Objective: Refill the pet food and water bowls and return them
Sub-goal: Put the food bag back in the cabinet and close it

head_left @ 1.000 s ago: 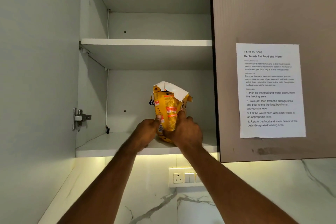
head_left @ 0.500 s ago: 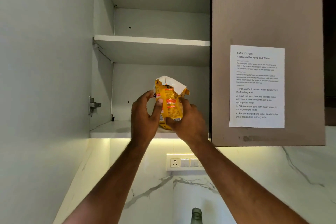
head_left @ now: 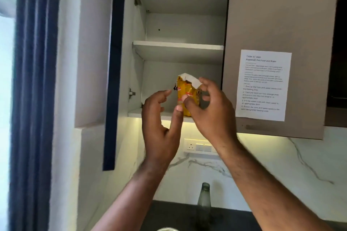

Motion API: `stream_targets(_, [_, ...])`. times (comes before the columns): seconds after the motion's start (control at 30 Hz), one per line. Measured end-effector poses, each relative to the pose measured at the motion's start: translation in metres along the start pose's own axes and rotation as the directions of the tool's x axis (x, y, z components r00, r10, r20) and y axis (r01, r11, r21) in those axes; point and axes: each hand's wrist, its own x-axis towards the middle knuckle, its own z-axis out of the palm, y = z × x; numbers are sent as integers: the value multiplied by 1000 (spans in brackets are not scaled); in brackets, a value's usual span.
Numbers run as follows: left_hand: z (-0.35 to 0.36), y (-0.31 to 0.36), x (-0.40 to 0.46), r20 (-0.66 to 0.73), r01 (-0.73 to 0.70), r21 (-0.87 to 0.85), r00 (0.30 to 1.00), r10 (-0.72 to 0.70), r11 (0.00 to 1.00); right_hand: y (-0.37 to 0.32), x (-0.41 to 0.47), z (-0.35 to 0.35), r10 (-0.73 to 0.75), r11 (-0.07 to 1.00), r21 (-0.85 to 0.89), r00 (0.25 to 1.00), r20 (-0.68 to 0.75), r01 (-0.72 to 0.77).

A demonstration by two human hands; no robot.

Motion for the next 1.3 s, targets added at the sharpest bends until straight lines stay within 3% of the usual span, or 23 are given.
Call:
stream_targets(0.2, [-63,54,-3,-59,-76,-40,996,74,996,-28,-35,-29,12,999,36,1000,24,-13])
stream_targets(0.37, [-115,91,10,-152,-140,148,975,162,979,-40,-48,-38,-21,999,42,996,87,17])
stream_targets(0.43, [-127,87,24,-165,36,211,986,0,977,-44,-50,-38,-39,999,39,994,100,36])
stream_targets(0.53, [-123,69,32,-93,325,136,945,-315,936,-49,-48,-36,-52,998,52,992,117,46])
stream_targets(0.67, [-105,51,24,-39,325,13,945,-324,946,-56,-44,-36,-64,991,124,984,166,44])
stream_targets(0.83, [-62,36,9,117,231,-54,968,-223,972,-52,-40,-22,-62,986,161,977,203,29])
stream_targets(0.9, [-45,23,4,280,284,-111,928,-244,952,-39,-37,-17,-59,996,74,987,150,49])
stream_targets(1.03, [-24,-6,-2,541,489,-246,785,-300,837,14,-23,-16,29,998,-63,1000,9,-28])
stream_targets(1.17, [-3,-43,-11,537,426,-99,784,-312,899,83,-4,-5,-65,958,-282,998,-23,56])
stream_targets(1.3, [18,-80,-16,493,338,54,809,-319,940,134,13,15,-211,727,-654,975,76,208])
